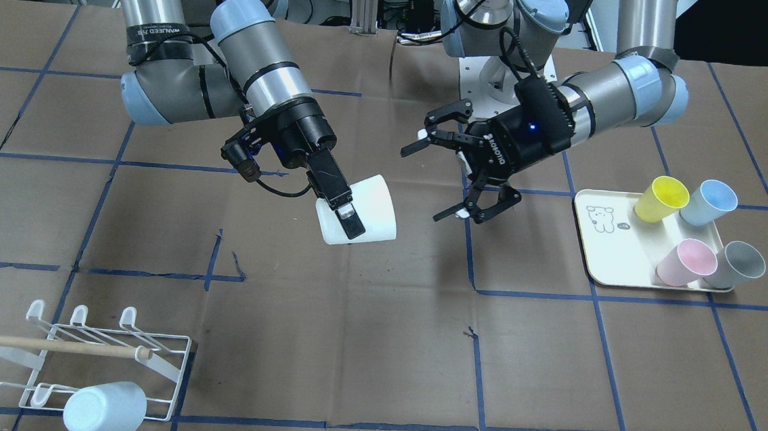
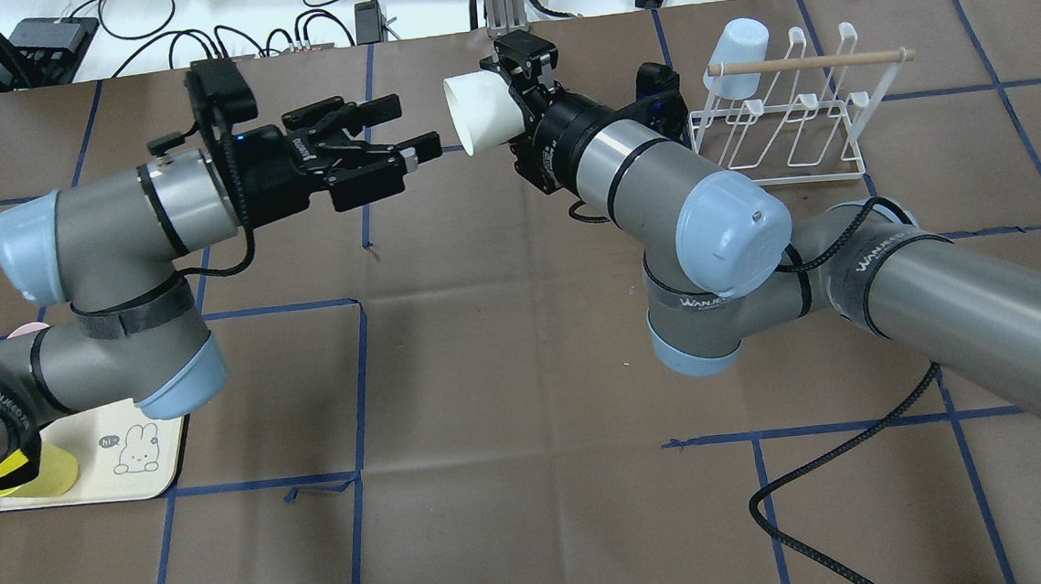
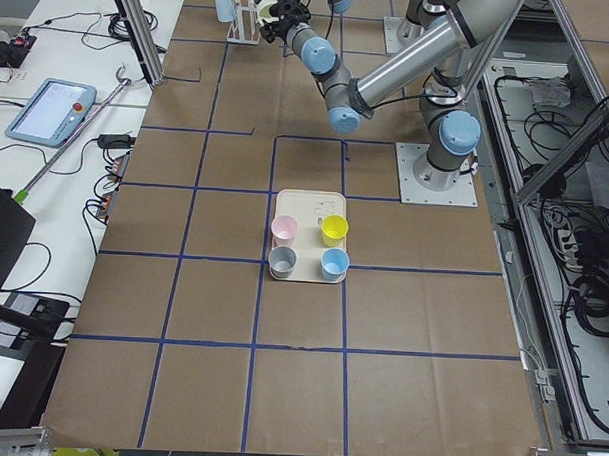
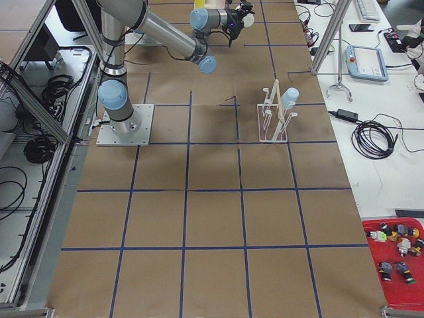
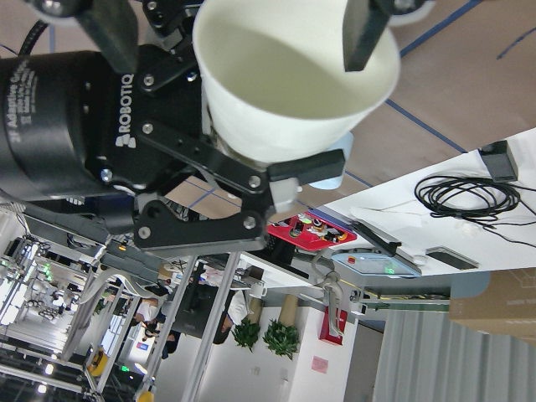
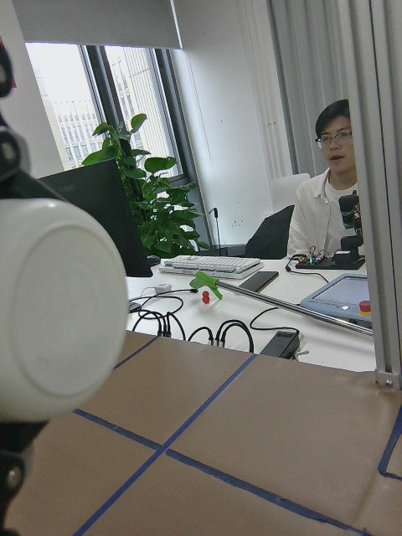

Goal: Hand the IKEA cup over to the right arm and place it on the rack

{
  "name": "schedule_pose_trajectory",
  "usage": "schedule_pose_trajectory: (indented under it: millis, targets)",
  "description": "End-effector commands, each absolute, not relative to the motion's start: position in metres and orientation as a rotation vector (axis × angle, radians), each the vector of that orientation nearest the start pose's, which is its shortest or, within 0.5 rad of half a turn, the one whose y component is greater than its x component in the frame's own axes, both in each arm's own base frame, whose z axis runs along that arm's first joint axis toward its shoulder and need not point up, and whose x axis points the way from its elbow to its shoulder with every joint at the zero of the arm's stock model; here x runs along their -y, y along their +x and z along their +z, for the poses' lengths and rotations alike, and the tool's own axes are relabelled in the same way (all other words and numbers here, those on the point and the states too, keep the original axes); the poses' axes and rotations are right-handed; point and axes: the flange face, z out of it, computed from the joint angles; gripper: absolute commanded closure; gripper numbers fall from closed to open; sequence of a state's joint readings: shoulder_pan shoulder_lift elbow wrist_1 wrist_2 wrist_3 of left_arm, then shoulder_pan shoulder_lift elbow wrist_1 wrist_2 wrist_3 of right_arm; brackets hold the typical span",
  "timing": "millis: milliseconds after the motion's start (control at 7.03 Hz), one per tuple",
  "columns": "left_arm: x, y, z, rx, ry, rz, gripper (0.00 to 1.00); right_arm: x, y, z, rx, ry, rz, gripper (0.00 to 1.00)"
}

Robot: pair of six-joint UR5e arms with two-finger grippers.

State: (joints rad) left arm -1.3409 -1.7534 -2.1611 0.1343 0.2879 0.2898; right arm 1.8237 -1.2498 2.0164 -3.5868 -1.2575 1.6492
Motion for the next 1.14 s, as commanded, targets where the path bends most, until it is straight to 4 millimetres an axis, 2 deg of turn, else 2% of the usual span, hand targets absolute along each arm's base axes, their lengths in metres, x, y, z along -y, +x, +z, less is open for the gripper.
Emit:
schedule_pose_trajectory:
  millis: [0,142,285,427,569,712,996]
  targets:
    - [0.48,-0.078,0.368,1.73,-0.681,1.272,0.03,0.498,0.263,0.359,-1.566,1.098,-0.597,0.81]
    - [0.483,-0.075,0.37,1.746,-0.669,1.278,0.03,0.508,0.24,0.361,-1.597,1.055,-0.652,0.86]
    - [0.489,-0.072,0.369,1.811,-0.628,1.285,0.03,0.521,0.21,0.361,-1.669,0.978,-0.776,0.86]
    - [0.51,-0.063,0.382,1.931,-0.539,1.332,0.02,0.533,0.179,0.362,-1.766,0.876,-0.949,0.91]
    - [0.53,-0.054,0.386,2.009,-0.497,1.364,0.02,0.542,0.146,0.363,-1.886,0.718,-1.159,0.91]
    - [0.543,-0.056,0.388,2.131,-0.419,1.329,0.02,0.55,0.111,0.364,-2.047,0.501,-1.389,0.93]
    - [0.578,-0.09,0.411,2.48,-0.294,1.146,0.02,0.559,0.052,0.362,-2.233,0.269,-1.64,0.94]
